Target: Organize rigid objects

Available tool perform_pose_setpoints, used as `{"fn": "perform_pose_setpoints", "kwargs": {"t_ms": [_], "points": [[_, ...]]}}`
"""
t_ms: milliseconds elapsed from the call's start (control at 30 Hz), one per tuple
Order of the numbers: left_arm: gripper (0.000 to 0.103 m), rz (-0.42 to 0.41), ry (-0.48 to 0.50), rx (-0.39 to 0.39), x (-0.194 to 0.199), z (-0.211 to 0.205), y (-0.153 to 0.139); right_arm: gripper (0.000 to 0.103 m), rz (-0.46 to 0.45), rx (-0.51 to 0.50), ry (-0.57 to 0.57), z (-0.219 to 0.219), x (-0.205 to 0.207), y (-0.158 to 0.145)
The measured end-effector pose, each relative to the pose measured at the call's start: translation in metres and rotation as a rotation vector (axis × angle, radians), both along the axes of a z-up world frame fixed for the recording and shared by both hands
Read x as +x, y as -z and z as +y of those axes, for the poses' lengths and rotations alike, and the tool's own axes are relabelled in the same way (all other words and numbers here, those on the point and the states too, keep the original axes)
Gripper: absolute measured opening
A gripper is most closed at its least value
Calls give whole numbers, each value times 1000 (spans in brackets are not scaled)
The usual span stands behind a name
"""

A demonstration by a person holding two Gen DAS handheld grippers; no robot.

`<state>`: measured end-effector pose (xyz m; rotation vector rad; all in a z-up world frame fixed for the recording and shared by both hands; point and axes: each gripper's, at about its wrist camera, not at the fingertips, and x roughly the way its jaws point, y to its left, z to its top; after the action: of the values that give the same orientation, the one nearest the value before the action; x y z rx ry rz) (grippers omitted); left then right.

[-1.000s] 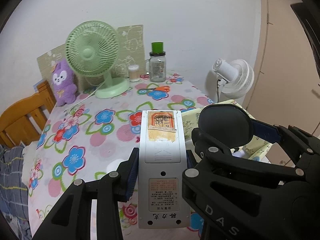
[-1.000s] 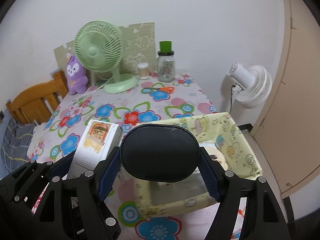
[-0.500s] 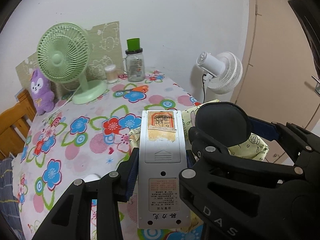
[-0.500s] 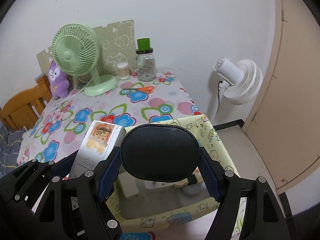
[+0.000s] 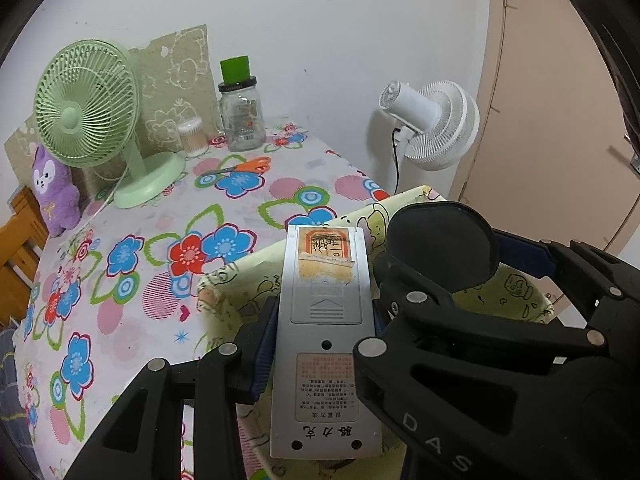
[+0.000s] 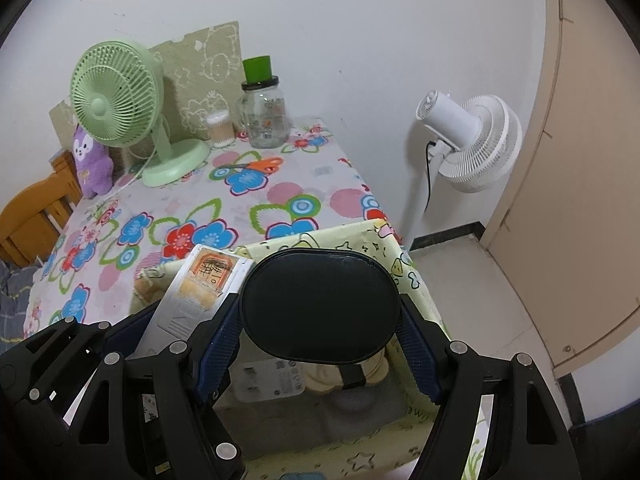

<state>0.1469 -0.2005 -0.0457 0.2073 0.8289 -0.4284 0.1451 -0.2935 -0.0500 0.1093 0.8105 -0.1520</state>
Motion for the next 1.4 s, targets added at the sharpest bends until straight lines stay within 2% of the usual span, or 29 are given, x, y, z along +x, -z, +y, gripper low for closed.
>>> {"fn": "perform_pose_setpoints", "kwargs": {"t_ms": [633,767,900,1000,1400], "points": [[48,52,-19,45,13,-4,16,78,98,33,-50,-12,29,27],[53,57,-21,50,13,-4,17,79,104,28,-56,-10,30,28],[65,49,-13,42,10,-4,14,86,100,45,-61,-10,29,28],[75,32,-16,40,7,-2,11,87,94,60,-51,-11,26,27],[81,-26,-6,30,-14,9,-7,88,53,65,-36,0,2,10]]}}
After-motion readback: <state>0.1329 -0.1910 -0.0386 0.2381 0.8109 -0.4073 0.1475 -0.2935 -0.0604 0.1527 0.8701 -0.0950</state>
